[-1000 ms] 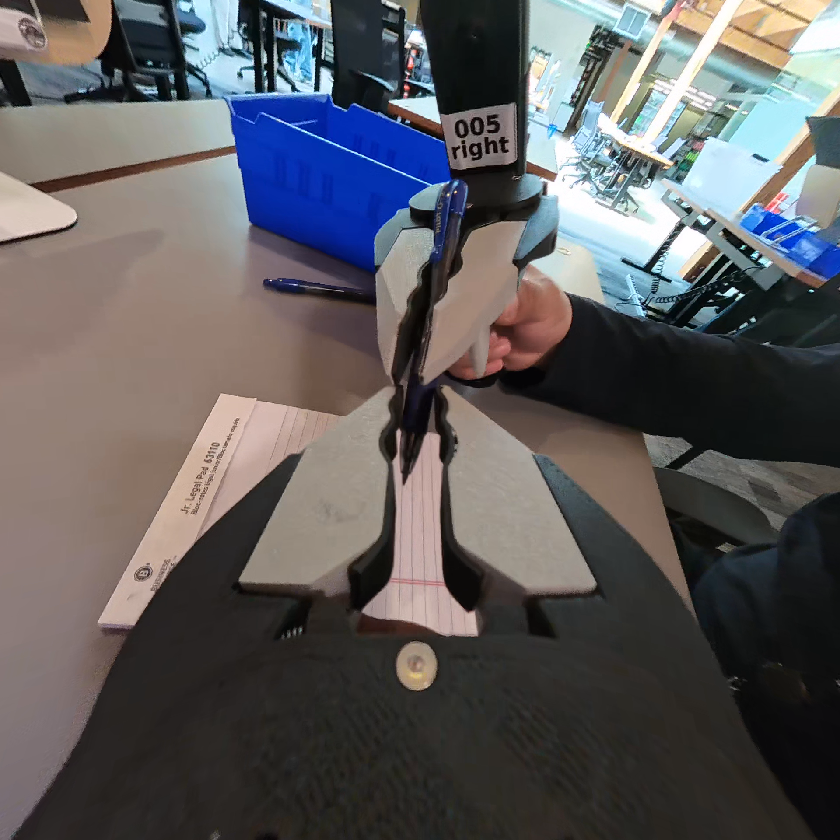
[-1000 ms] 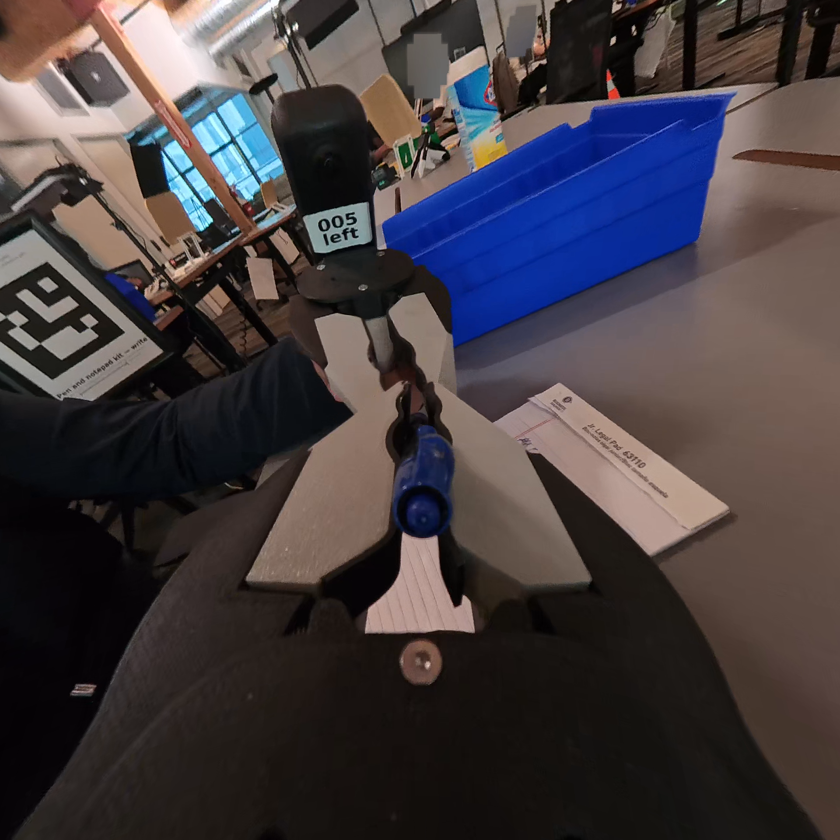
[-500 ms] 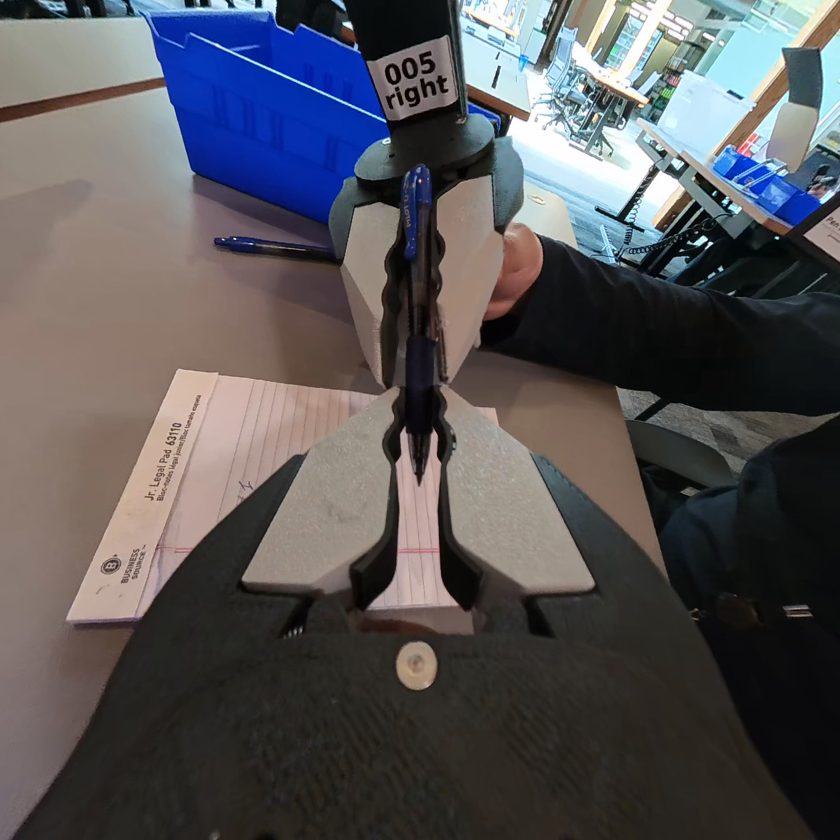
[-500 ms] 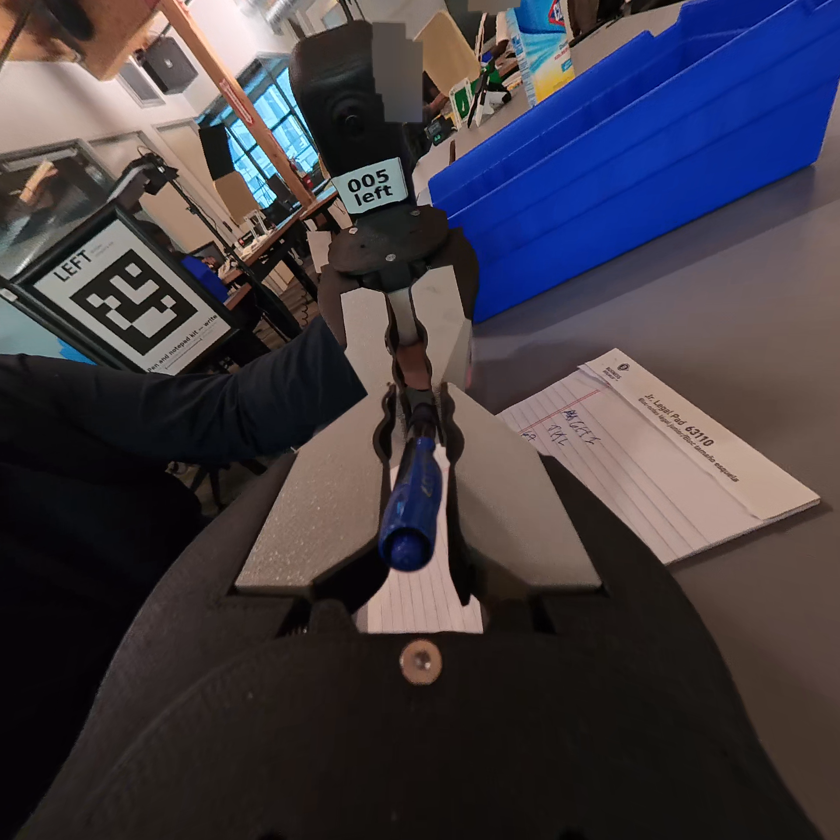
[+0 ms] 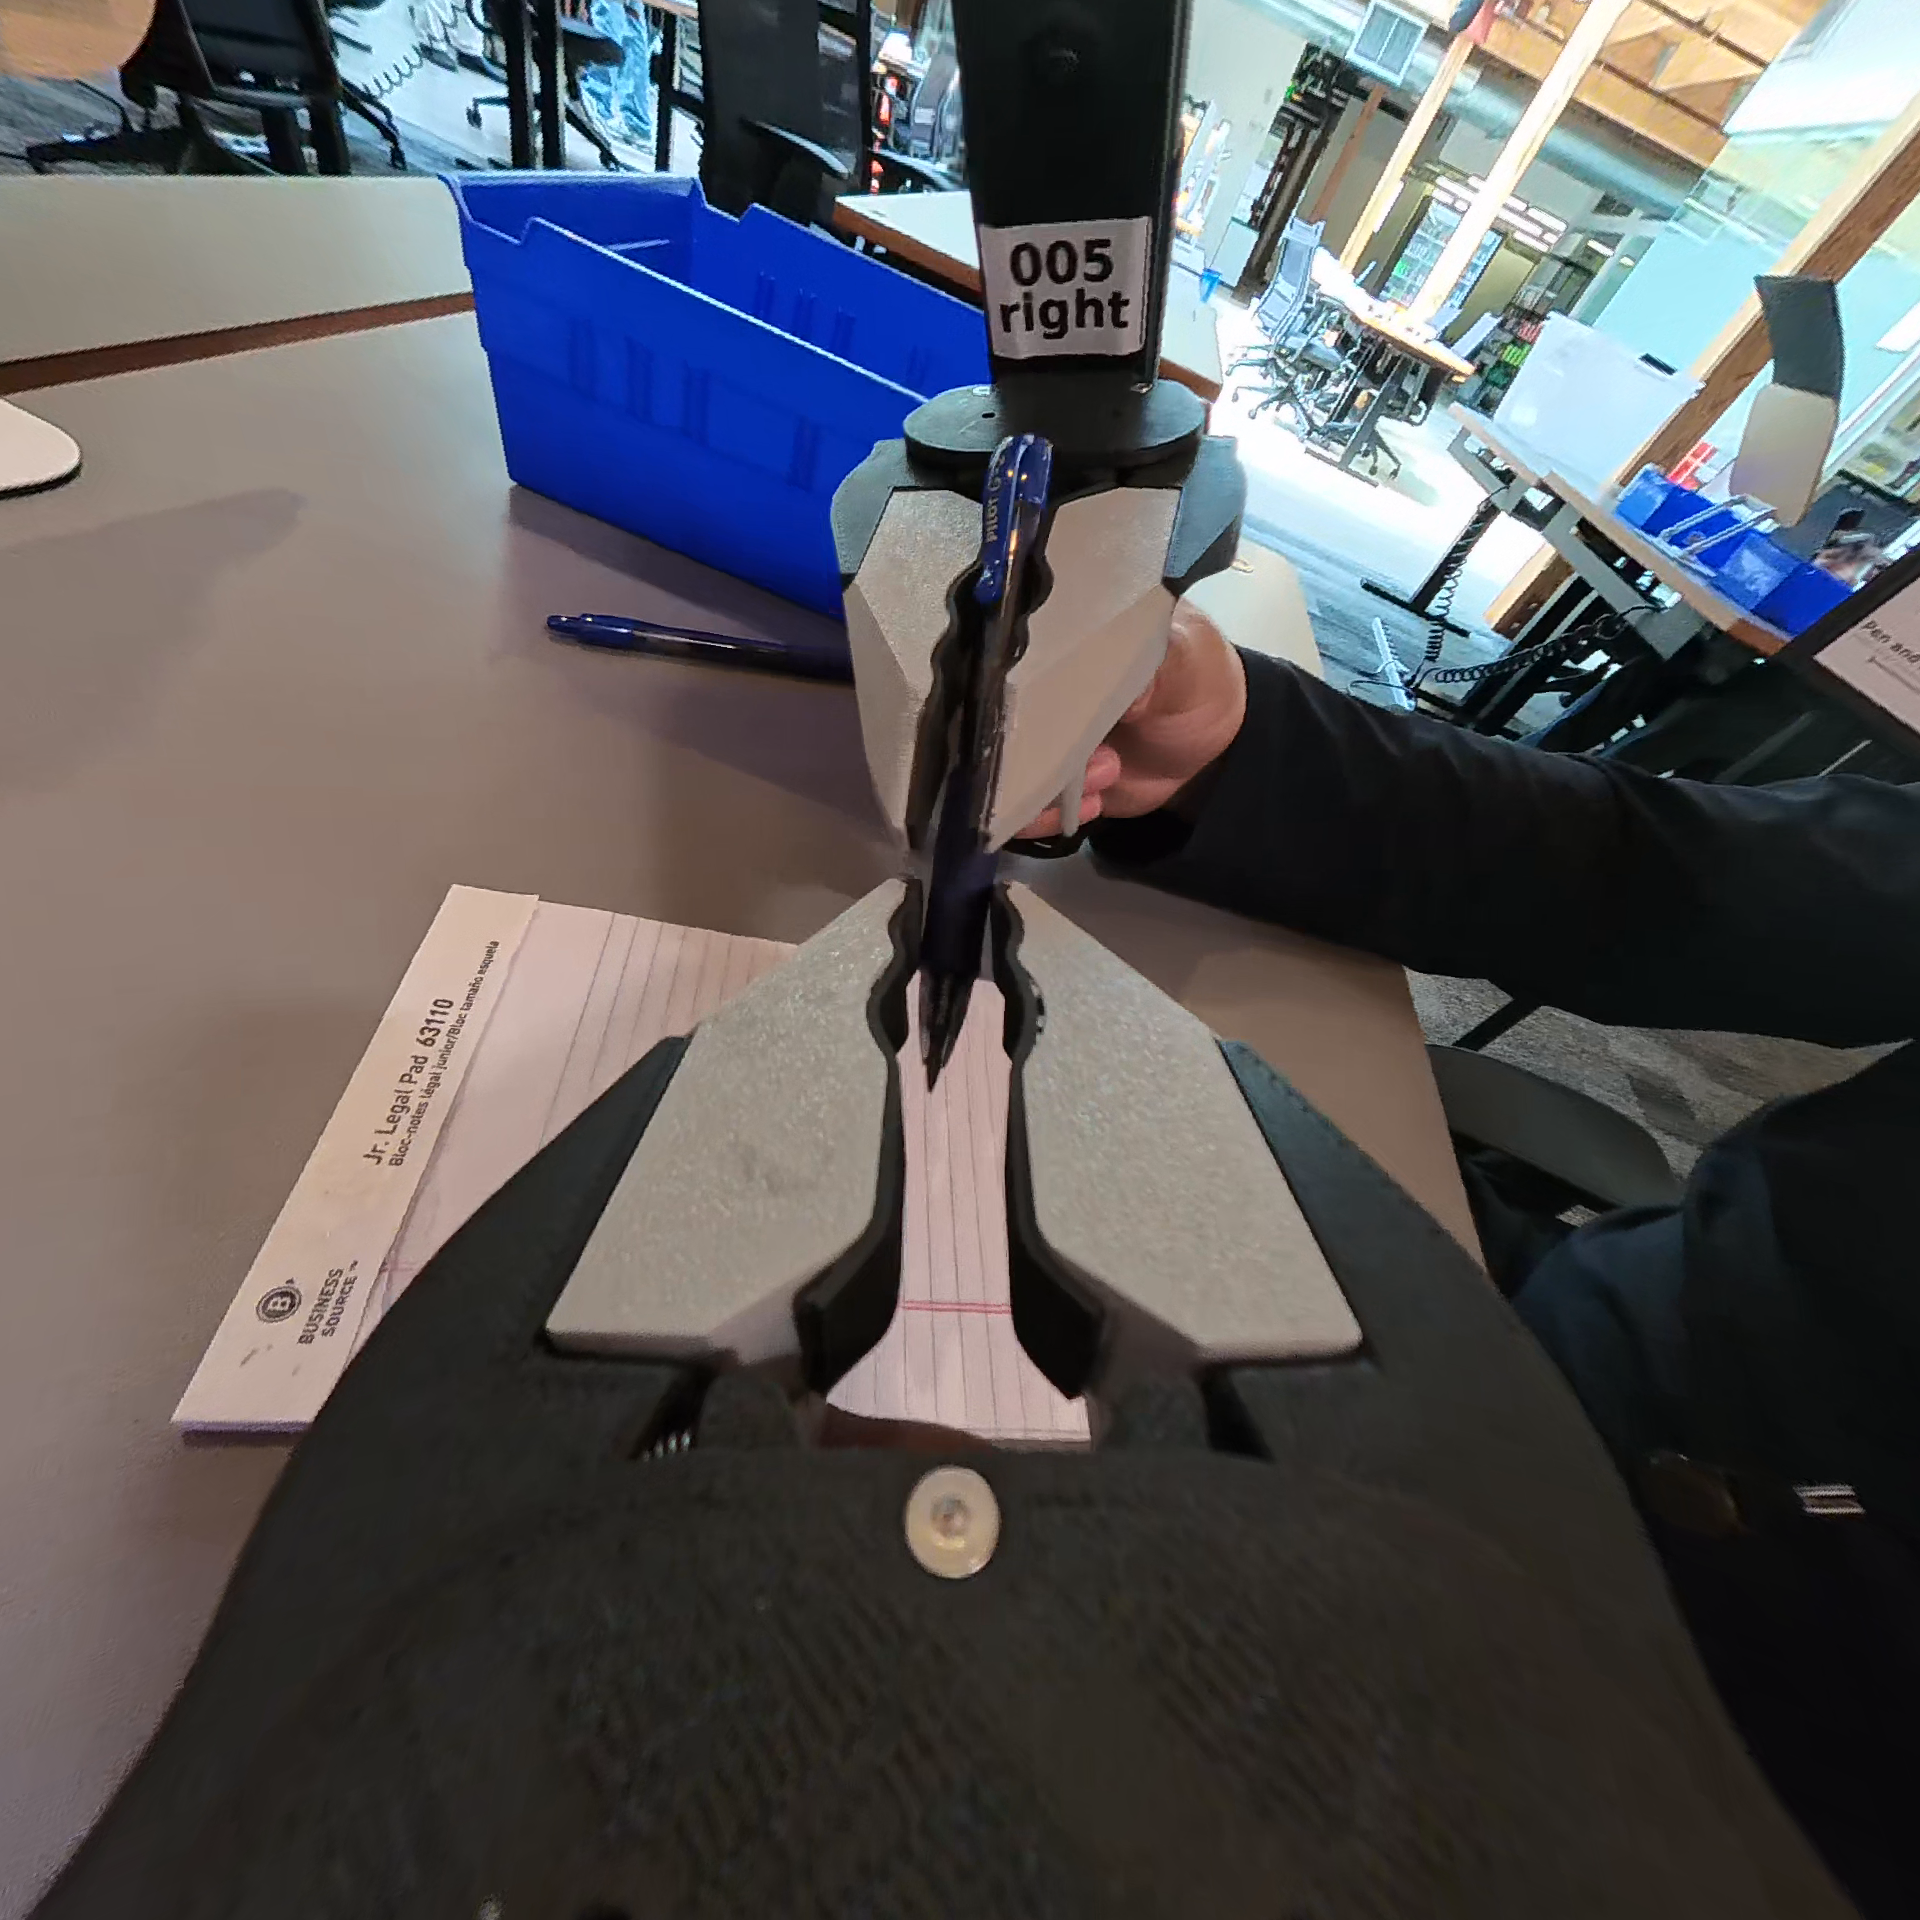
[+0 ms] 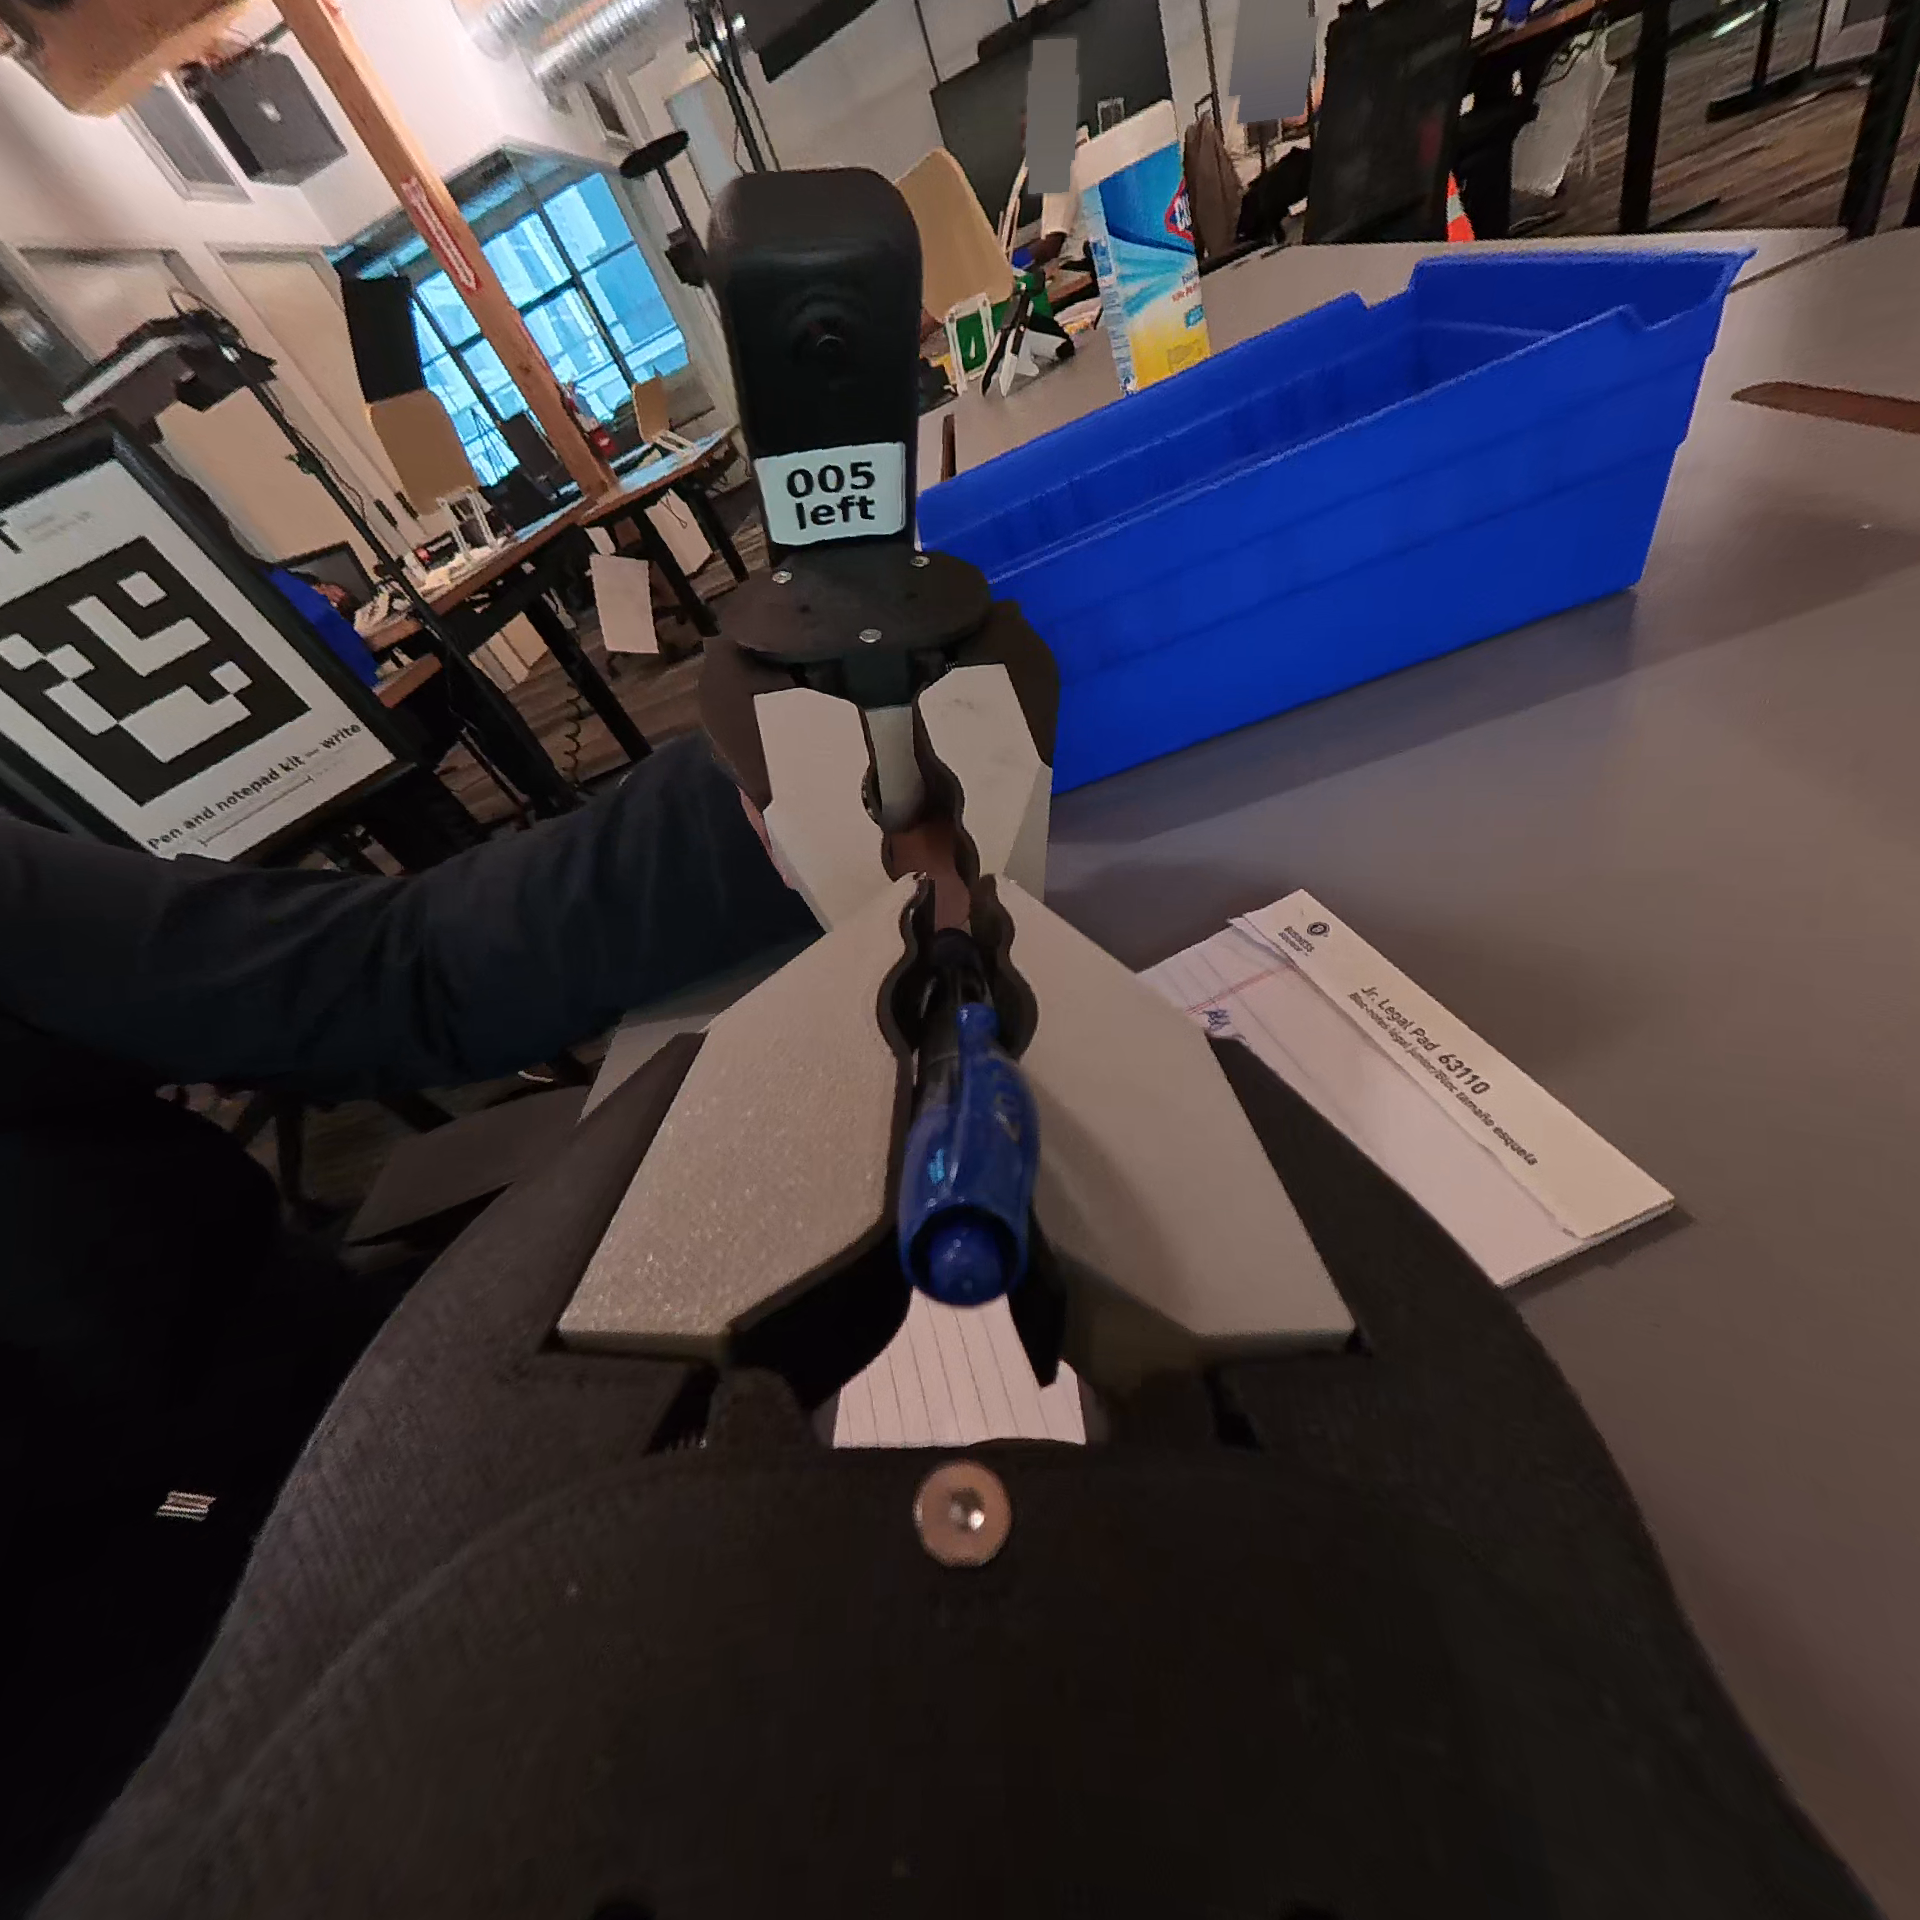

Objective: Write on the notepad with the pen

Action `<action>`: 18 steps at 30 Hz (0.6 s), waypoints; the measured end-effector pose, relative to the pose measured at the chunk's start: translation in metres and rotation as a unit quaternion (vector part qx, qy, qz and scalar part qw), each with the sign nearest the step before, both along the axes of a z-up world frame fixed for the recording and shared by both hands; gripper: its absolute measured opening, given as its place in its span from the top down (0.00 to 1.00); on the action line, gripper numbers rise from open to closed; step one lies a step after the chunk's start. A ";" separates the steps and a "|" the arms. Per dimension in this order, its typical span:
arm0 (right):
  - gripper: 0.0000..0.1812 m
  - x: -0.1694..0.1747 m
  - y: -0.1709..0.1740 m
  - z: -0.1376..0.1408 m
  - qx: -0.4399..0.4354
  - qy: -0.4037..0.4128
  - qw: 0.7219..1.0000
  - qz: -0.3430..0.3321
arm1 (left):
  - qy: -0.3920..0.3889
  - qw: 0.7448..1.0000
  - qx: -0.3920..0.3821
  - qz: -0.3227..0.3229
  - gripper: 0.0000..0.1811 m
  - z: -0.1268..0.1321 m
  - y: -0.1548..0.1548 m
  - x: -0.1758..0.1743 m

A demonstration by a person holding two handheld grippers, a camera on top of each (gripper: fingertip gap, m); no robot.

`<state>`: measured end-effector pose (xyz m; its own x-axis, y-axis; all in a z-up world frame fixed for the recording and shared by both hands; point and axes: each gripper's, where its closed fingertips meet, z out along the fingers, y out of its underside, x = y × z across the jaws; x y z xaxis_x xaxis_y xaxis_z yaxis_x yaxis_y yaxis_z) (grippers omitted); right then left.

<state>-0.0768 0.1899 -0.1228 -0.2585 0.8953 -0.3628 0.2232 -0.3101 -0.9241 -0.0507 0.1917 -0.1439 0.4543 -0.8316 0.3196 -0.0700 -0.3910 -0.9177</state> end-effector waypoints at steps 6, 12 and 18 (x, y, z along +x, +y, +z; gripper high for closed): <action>0.97 0.000 0.000 0.006 0.018 0.019 1.000 -0.009 | -0.012 1.000 0.001 0.000 0.94 0.005 -0.001 -0.002; 0.97 0.004 -0.001 0.013 0.001 0.035 0.999 -0.002 | -0.012 1.000 0.016 -0.006 0.95 0.008 -0.003 0.000; 0.97 0.005 -0.007 0.016 -0.026 0.045 0.998 0.027 | 0.004 0.999 0.043 -0.019 0.95 0.010 -0.007 0.003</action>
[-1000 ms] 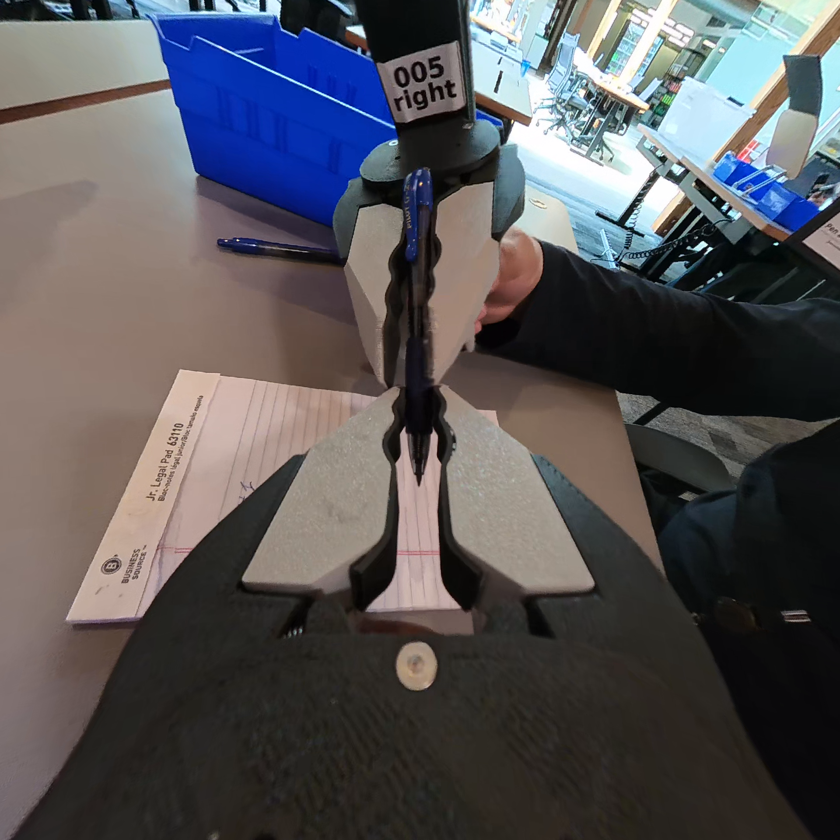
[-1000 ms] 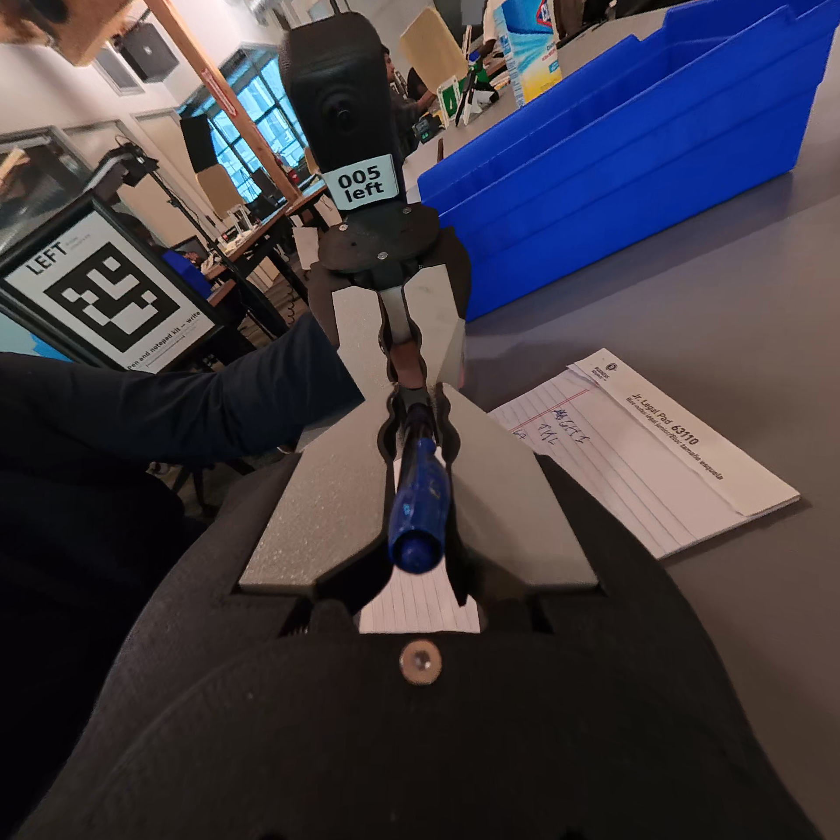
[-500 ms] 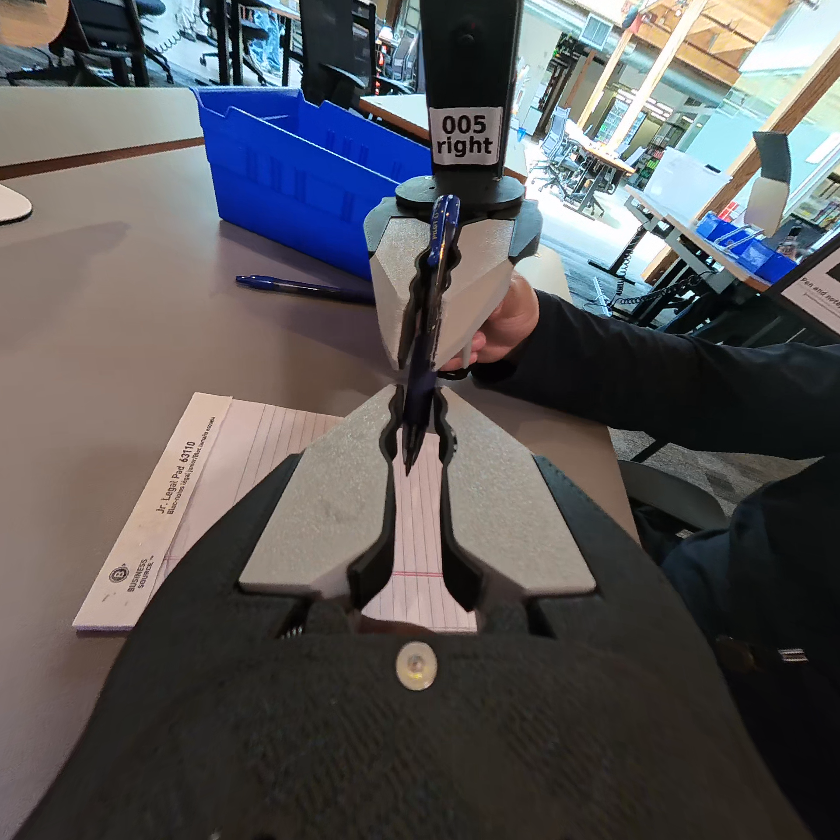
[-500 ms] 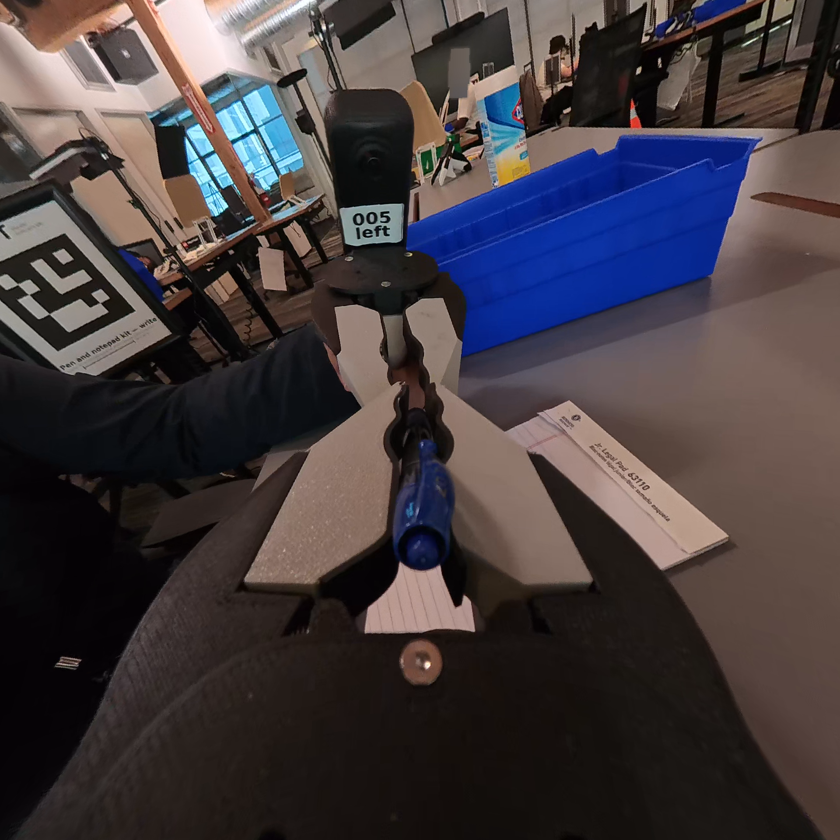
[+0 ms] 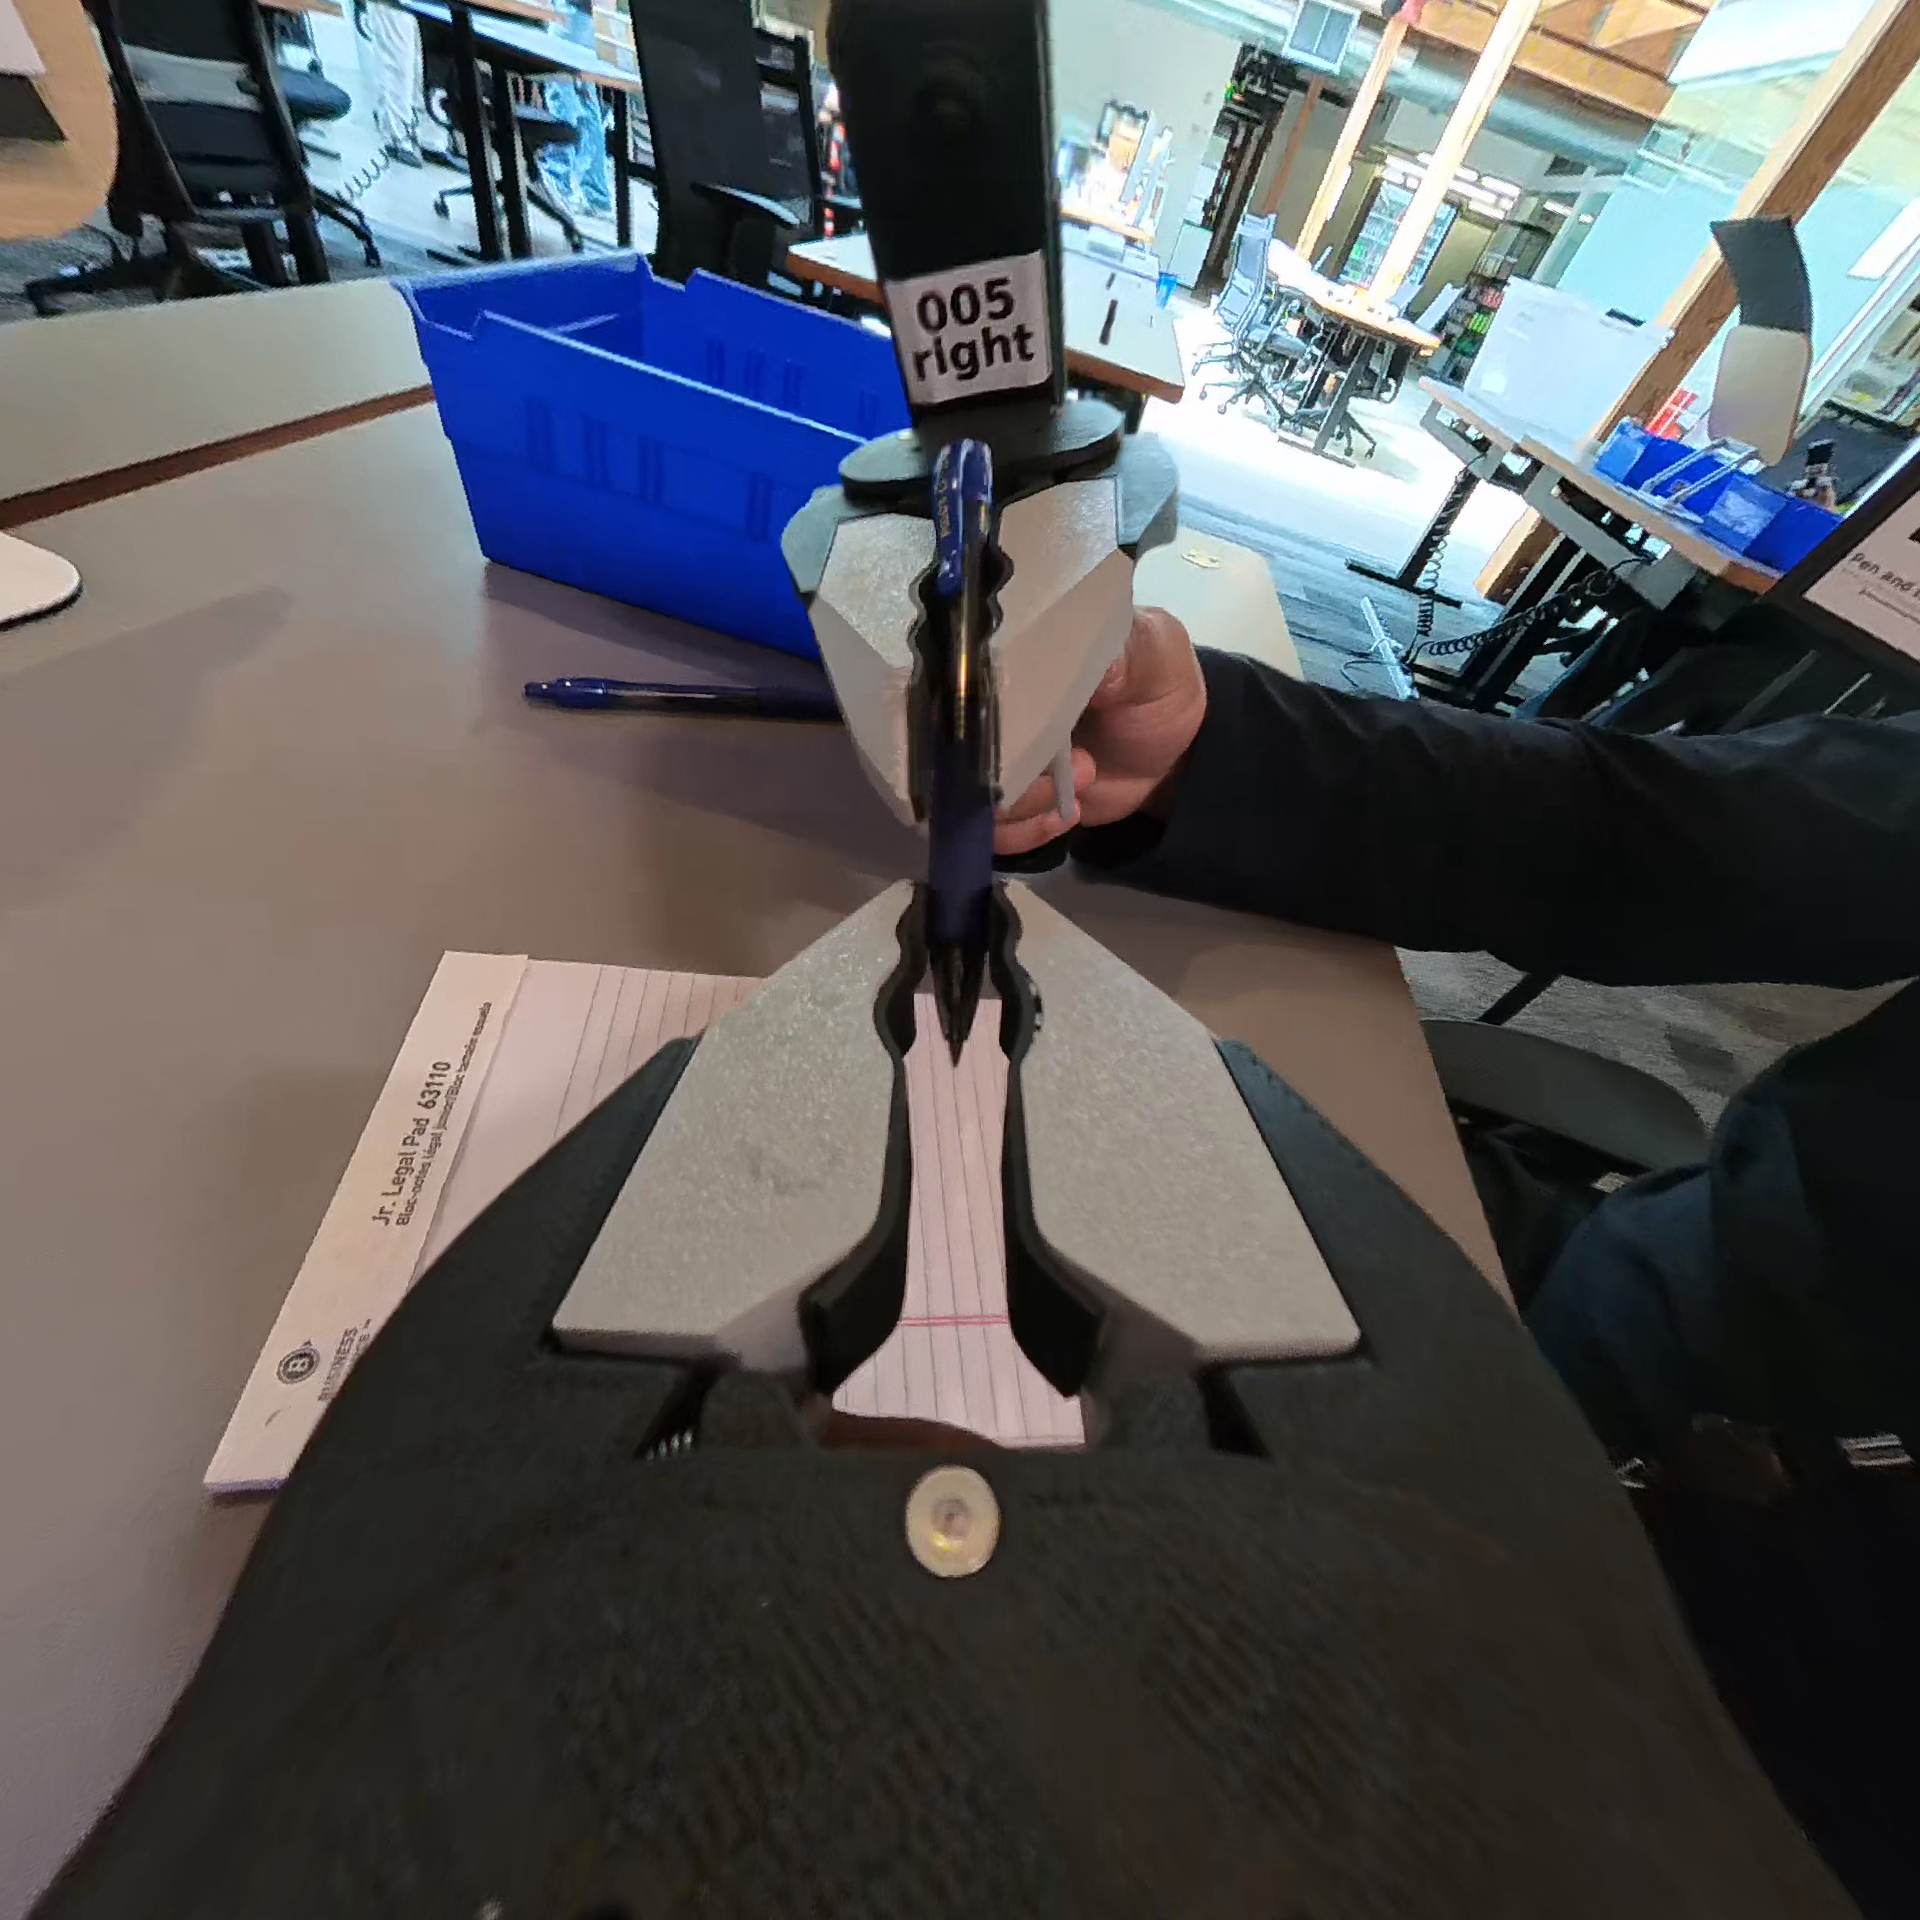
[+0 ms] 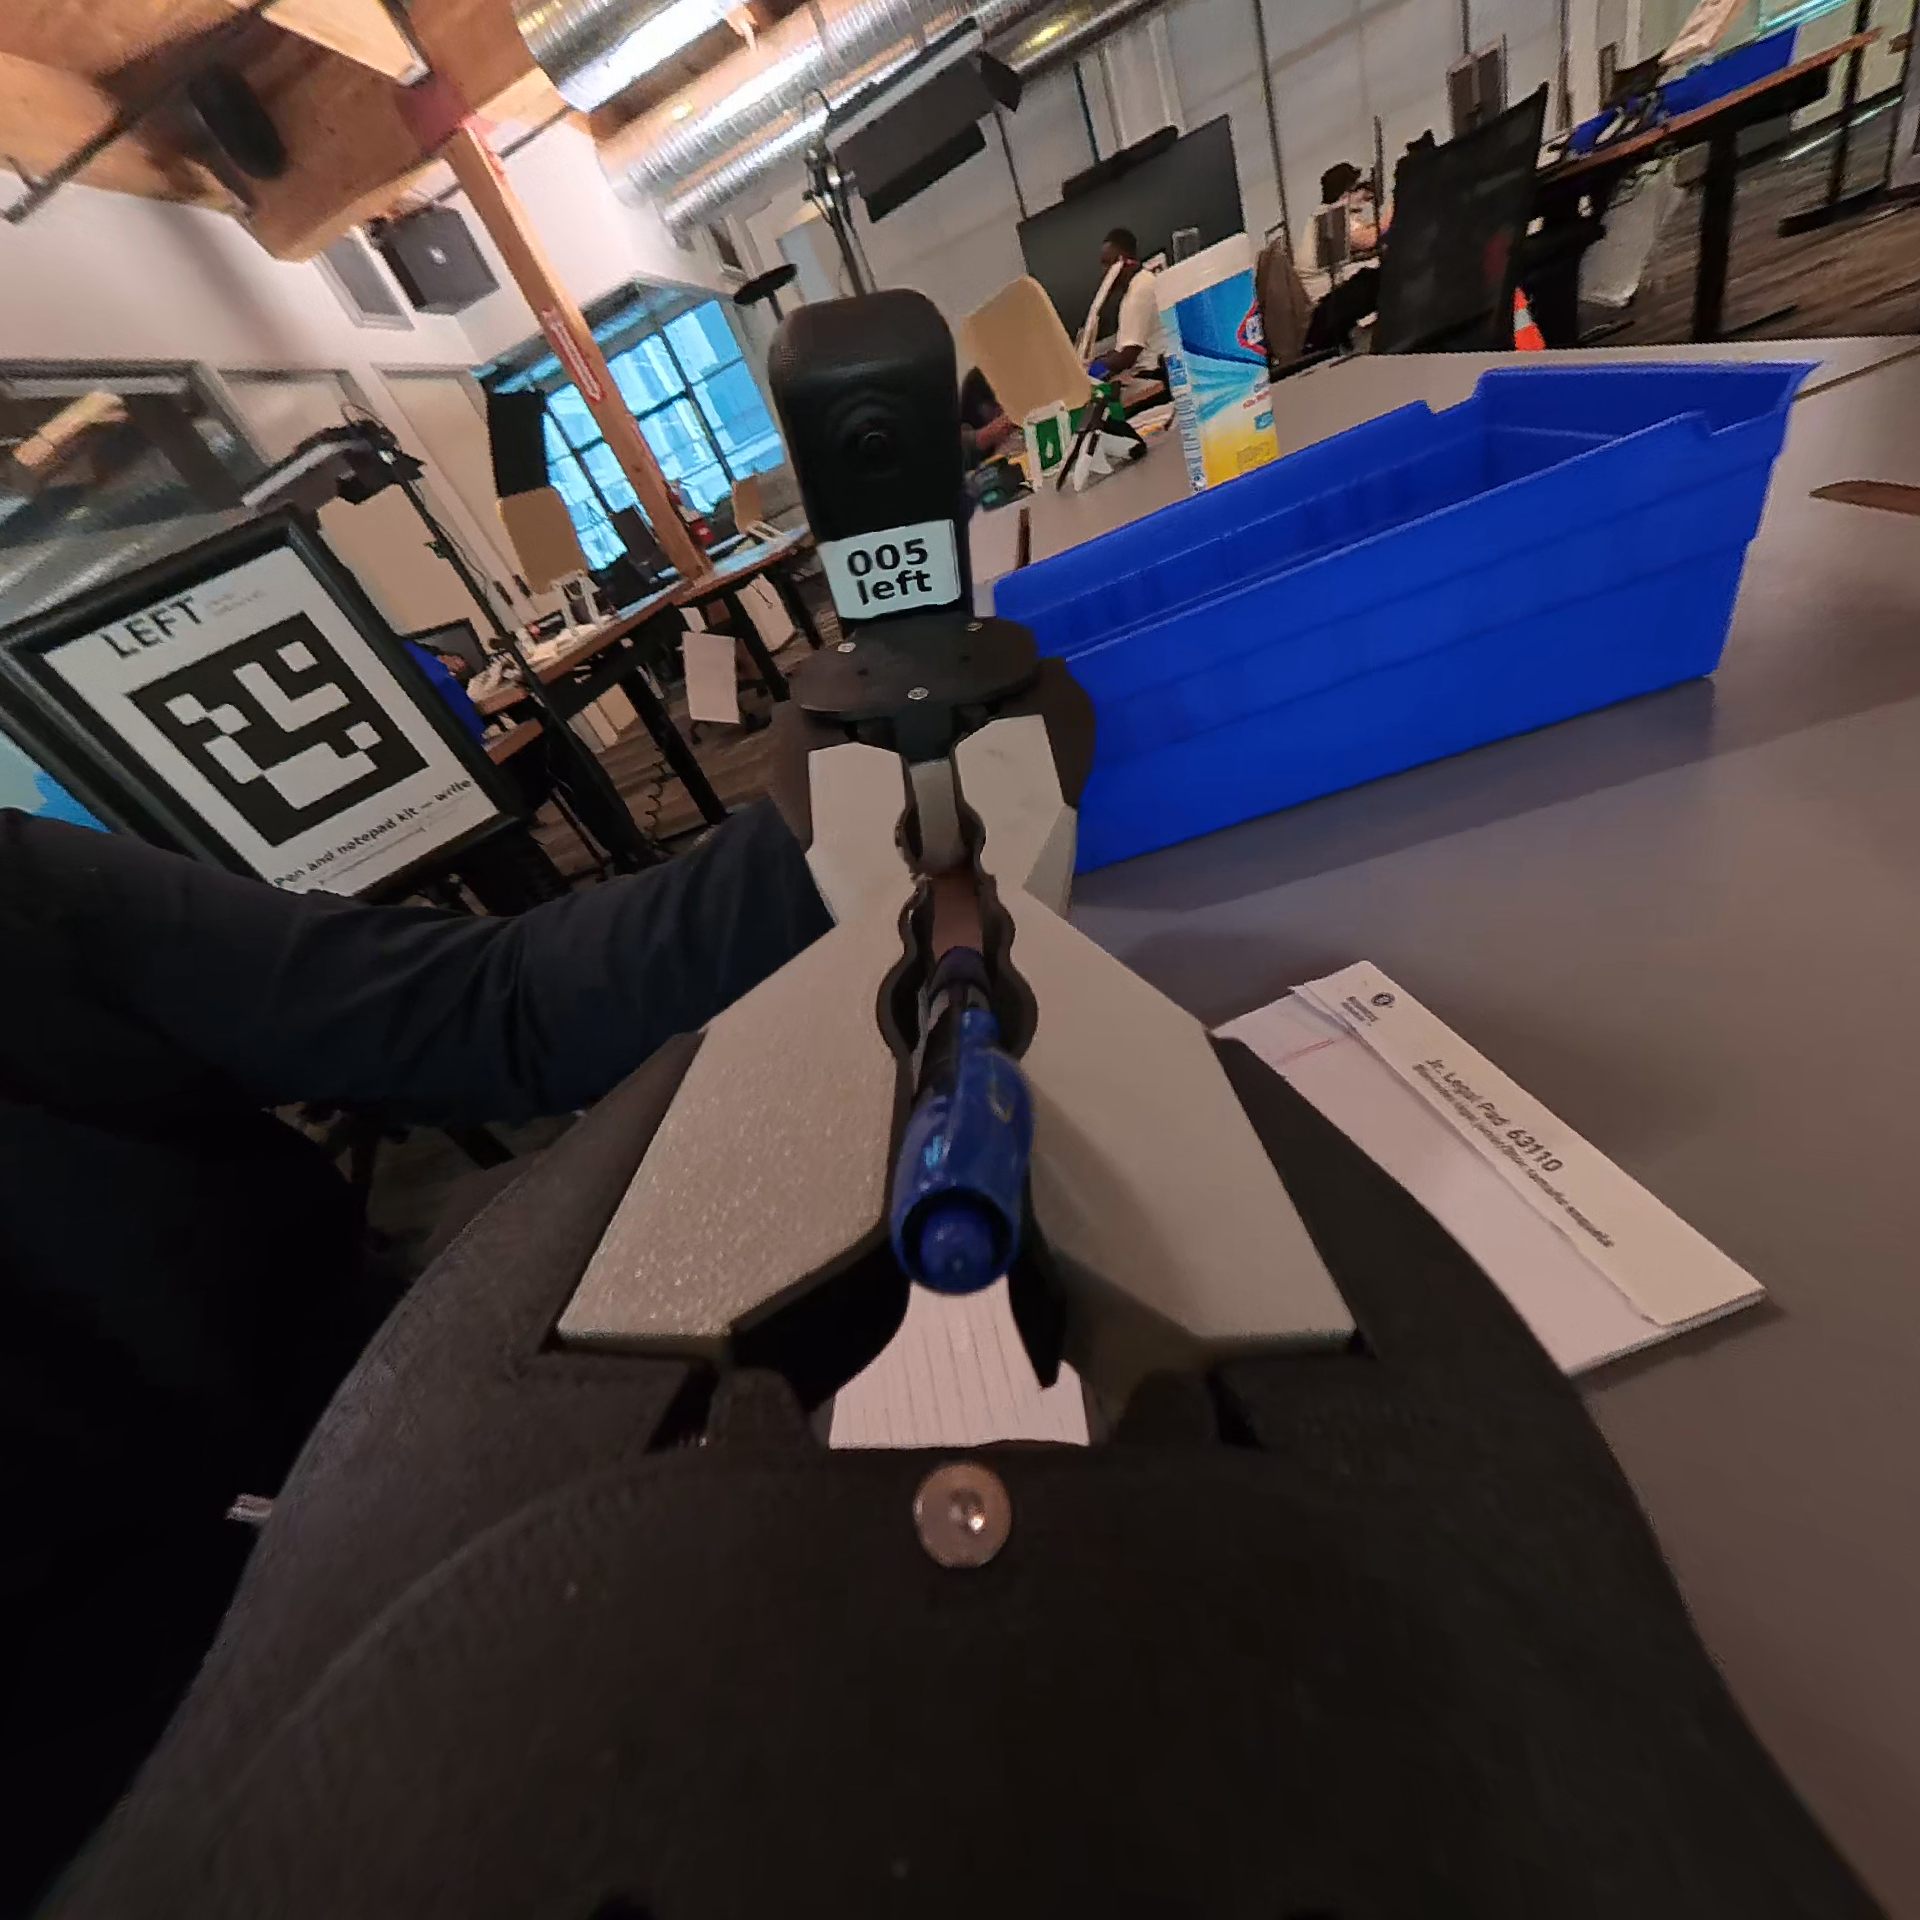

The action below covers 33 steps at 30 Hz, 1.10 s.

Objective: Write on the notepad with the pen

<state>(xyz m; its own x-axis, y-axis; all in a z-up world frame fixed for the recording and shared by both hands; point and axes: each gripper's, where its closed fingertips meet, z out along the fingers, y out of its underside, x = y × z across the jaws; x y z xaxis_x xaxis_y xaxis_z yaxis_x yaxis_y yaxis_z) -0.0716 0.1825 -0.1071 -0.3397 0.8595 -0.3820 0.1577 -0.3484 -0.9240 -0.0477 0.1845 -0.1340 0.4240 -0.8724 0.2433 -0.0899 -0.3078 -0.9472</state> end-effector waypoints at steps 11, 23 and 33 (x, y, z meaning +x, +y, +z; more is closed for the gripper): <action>0.96 0.001 0.000 -0.002 -0.023 -0.008 1.000 0.012 | -0.028 1.000 0.006 0.008 0.96 0.009 0.003 0.000; 0.97 -0.008 -0.007 -0.010 0.005 -0.025 1.000 0.010 | 0.015 1.000 0.001 -0.007 0.95 -0.008 -0.001 0.011; 0.97 -0.009 -0.005 -0.012 -0.018 -0.029 0.999 0.012 | 0.019 1.000 -0.003 -0.003 0.95 -0.010 0.001 0.010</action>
